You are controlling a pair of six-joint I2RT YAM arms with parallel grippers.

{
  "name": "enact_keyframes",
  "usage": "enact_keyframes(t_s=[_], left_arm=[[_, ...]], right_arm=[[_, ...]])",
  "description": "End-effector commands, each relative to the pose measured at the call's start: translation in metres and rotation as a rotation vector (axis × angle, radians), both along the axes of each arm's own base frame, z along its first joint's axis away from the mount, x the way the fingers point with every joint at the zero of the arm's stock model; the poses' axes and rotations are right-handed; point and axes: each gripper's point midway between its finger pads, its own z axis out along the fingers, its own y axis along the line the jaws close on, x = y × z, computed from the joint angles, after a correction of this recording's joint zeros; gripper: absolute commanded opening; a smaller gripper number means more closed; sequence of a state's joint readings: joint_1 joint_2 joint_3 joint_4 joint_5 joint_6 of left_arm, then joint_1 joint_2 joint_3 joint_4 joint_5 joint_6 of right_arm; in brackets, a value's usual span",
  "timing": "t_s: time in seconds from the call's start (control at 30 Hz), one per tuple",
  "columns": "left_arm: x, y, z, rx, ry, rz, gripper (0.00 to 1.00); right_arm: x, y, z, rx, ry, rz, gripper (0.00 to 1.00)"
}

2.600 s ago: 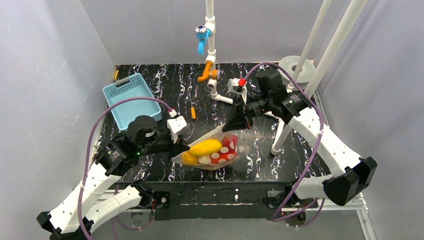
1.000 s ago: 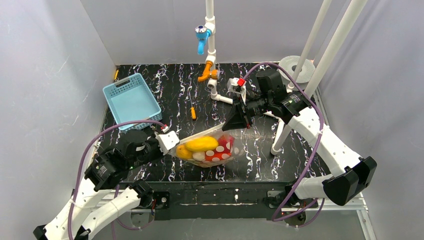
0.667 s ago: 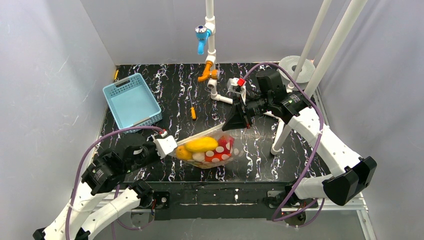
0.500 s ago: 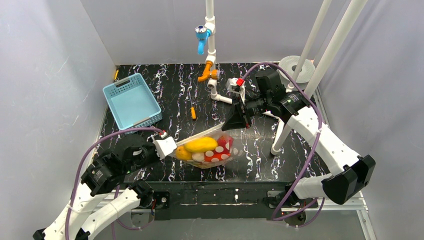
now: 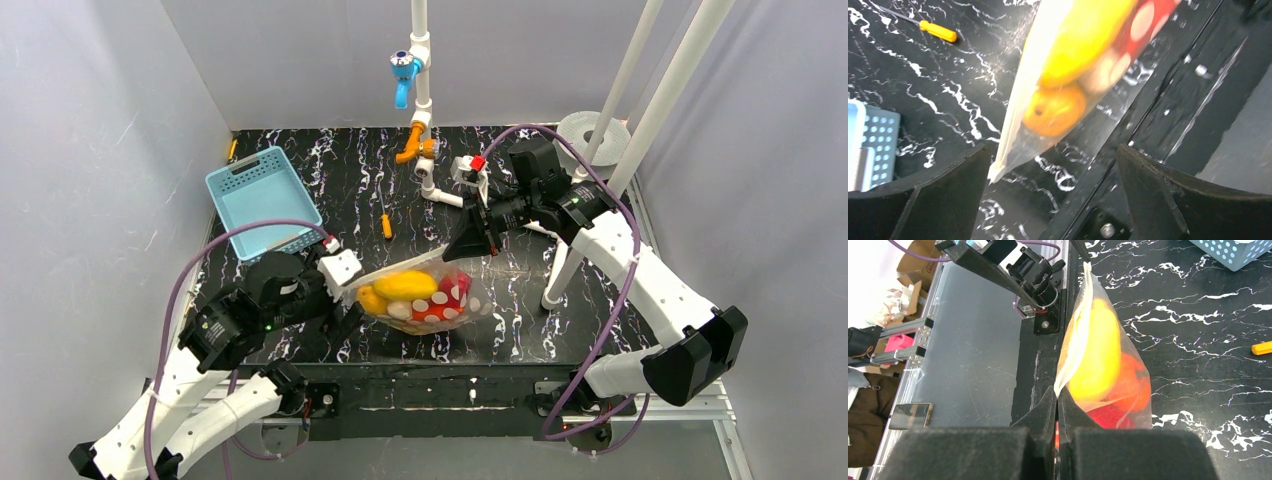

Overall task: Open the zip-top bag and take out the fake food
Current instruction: Unzip the zipper food storage bag at the center of the board.

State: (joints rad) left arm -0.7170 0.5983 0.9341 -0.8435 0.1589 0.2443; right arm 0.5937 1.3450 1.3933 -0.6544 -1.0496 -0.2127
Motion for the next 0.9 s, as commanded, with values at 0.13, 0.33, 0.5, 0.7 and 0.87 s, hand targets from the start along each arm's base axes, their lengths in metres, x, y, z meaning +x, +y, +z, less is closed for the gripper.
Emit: enact_keyframes(t_s=[0.13, 0.33, 0.5, 0.7, 0.87], left_arm=[[0.013, -0.047, 0.058, -0.347, 0.091, 0.098, 0.98], [0.02, -0.07, 0.09, -0.488, 0.16, 0.089, 0.98], [0.025, -0.081, 0.107, -0.573, 0.251, 0.057, 0.98], [0.025, -0.087, 0.09, -0.58, 0.341, -0.001, 0.9], [0.012, -0.096, 0.083, -0.585, 0.404, -0.111, 0.79]], right_arm=[[0.002, 0.0, 0.01, 0.027, -0.063, 0.025, 0.01], [-0.01, -0.002, 0.006, 0.023, -0.105, 0.085, 0.01], [-0.022, -0.004, 0.005, 0.024, -0.158, 0.154, 0.01], [-0.039, -0.005, 0.004, 0.027, -0.275, 0.267, 0.01], [-0.046, -0.001, -0.008, -0.009, -0.321, 0.329, 0.01]])
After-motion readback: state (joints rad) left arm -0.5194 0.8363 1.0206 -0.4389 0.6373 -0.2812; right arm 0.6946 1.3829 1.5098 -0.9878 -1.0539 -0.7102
